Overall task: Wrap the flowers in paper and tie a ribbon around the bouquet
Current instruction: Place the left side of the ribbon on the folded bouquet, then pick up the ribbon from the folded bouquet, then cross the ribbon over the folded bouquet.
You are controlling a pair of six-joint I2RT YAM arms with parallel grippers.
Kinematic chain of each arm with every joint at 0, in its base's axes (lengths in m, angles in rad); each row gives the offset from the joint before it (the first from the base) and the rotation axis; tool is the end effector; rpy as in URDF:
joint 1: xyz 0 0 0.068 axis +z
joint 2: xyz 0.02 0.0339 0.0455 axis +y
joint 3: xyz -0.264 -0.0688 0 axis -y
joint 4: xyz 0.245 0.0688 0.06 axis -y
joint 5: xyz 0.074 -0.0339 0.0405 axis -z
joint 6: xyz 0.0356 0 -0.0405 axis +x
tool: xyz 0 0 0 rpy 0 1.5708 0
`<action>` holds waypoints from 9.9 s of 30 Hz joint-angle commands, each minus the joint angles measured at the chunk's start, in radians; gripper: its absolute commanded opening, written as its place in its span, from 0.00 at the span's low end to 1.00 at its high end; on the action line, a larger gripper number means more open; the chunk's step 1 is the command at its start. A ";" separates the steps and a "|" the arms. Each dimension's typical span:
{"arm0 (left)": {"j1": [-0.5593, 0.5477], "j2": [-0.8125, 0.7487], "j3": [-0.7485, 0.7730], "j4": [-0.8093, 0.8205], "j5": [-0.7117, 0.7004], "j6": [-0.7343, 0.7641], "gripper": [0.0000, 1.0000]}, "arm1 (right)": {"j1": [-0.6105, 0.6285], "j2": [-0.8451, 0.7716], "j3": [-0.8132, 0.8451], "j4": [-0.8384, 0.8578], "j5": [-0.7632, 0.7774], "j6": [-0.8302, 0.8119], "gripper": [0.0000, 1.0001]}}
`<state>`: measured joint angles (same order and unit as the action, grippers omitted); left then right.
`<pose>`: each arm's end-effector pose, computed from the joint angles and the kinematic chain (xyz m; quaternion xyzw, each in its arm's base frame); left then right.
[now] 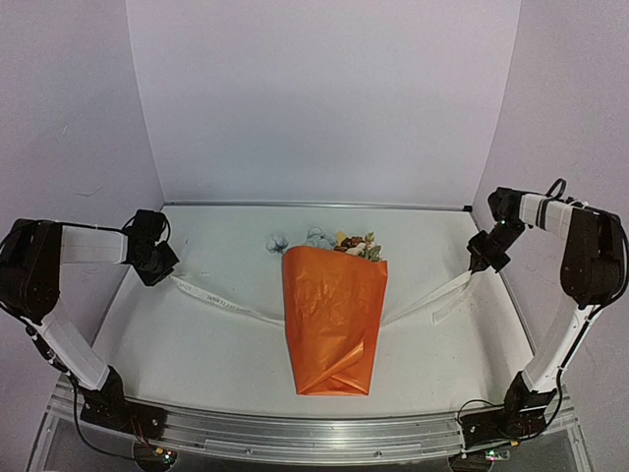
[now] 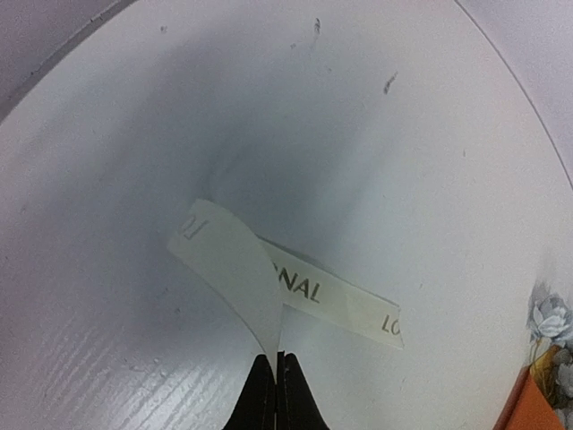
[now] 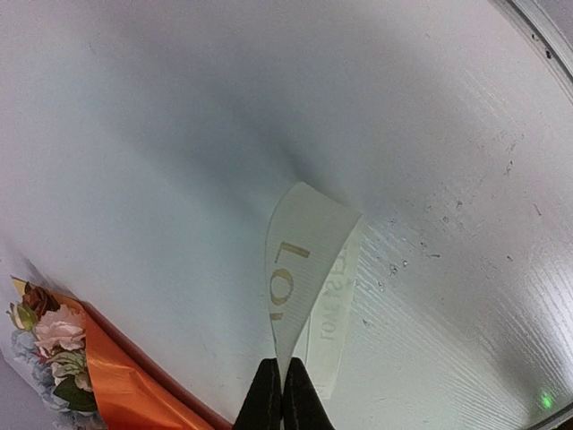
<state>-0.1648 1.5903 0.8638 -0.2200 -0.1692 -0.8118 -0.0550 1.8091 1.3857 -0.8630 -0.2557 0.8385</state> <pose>0.3087 -0.0453 0.1710 -0.3260 0.8908 -0.0725 0.3080 0.3607 -0.0108 0.2200 0.4079 0.8933 0.1703 0.0817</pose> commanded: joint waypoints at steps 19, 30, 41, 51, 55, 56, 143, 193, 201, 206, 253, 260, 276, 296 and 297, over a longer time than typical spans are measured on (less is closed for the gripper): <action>-0.091 -0.047 0.154 0.226 0.193 0.207 0.00 | 0.021 0.014 0.032 -0.028 -0.070 -0.007 0.00; -0.830 0.280 0.662 0.165 0.467 0.785 0.00 | 0.124 0.045 0.081 -0.033 -0.118 -0.011 0.00; -0.996 0.656 0.970 -0.059 0.504 0.917 0.00 | 0.161 0.081 0.135 -0.053 -0.153 -0.018 0.00; -0.994 0.703 1.053 -0.034 0.457 0.918 0.00 | 0.185 0.107 0.223 -0.071 -0.176 -0.046 0.00; -0.986 0.747 1.110 -0.045 0.452 0.904 0.03 | 0.203 0.105 0.251 -0.071 -0.186 -0.060 0.00; -0.982 0.761 1.124 -0.047 0.455 0.896 0.05 | 0.207 0.104 0.258 -0.071 -0.188 -0.064 0.00; -0.726 0.090 0.243 -0.174 0.481 0.810 0.52 | 0.472 -0.169 0.172 0.345 -0.454 -0.257 0.07; -0.826 0.166 0.354 -0.129 0.278 0.890 0.00 | 0.470 -0.217 0.084 0.343 -0.364 -0.292 0.00; -0.754 0.225 0.379 0.034 0.411 0.851 0.00 | 0.472 -0.184 0.091 0.528 -0.415 -0.153 0.00; -0.708 0.328 0.422 0.100 0.515 0.793 0.00 | 0.478 -0.105 0.120 0.796 -0.543 0.115 0.00; -0.619 0.443 0.472 0.144 0.704 0.738 0.00 | 0.669 0.161 0.150 0.254 -0.145 0.218 0.54; -0.619 0.438 0.478 0.125 0.703 0.761 0.00 | 0.669 0.224 0.205 0.248 -0.099 0.241 0.52; -0.622 0.442 0.506 0.085 0.722 0.786 0.00 | 0.667 0.303 0.279 0.236 -0.114 0.249 0.22; -0.620 0.446 0.540 0.053 0.791 0.783 0.00 | 0.658 0.063 0.219 0.298 -0.341 -0.010 0.00; -0.619 0.448 0.544 0.048 0.796 0.784 0.00 | 0.657 0.051 0.216 0.311 -0.388 -0.019 0.00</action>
<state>-0.7883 2.0438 1.3499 -0.1476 0.5779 -0.0483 0.6038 1.9767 1.6044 -0.6209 -0.4819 0.9189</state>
